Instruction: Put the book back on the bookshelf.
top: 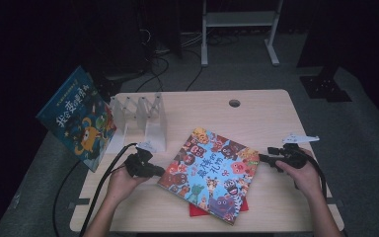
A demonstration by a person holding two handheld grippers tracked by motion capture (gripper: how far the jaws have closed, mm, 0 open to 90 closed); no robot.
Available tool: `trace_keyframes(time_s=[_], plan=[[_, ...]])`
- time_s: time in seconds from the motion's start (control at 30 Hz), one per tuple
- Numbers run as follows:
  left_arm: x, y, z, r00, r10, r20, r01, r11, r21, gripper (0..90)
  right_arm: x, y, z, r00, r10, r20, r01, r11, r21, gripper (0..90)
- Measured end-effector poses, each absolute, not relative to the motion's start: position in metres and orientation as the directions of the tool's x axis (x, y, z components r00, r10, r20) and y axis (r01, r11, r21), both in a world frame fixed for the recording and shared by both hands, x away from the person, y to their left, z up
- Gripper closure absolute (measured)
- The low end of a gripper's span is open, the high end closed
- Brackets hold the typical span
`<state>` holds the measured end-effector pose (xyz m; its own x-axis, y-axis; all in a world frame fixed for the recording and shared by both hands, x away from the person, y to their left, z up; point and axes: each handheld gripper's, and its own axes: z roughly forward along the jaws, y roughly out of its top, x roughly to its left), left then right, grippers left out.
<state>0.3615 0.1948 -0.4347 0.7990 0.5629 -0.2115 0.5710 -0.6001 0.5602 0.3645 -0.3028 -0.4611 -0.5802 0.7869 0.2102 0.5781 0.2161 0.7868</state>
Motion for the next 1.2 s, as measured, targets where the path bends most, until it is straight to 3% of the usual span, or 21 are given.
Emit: trace_keyframes(time_s=[0.3, 1.0, 1.2], plan=[[0.361, 0.195, -0.435, 0.798, 0.564, -0.212, 0.573, -0.601, 0.557, 83.1, 0.374, -0.284, -0.471, -0.607, 0.748, 0.268, 0.604, 0.215, 0.768, 36.1], [0.345, 0.219, -0.435, 0.787, 0.555, -0.269, 0.598, -0.581, 0.552, 82.3, 0.371, -0.254, -0.469, -0.653, 0.718, 0.24, 0.58, 0.27, 0.769, 34.5], [0.347, 0.222, -0.436, 0.771, 0.581, -0.26, 0.613, -0.566, 0.551, 67.2, 0.367, -0.251, -0.468, -0.665, 0.719, 0.204, 0.55, 0.286, 0.784, 35.9]])
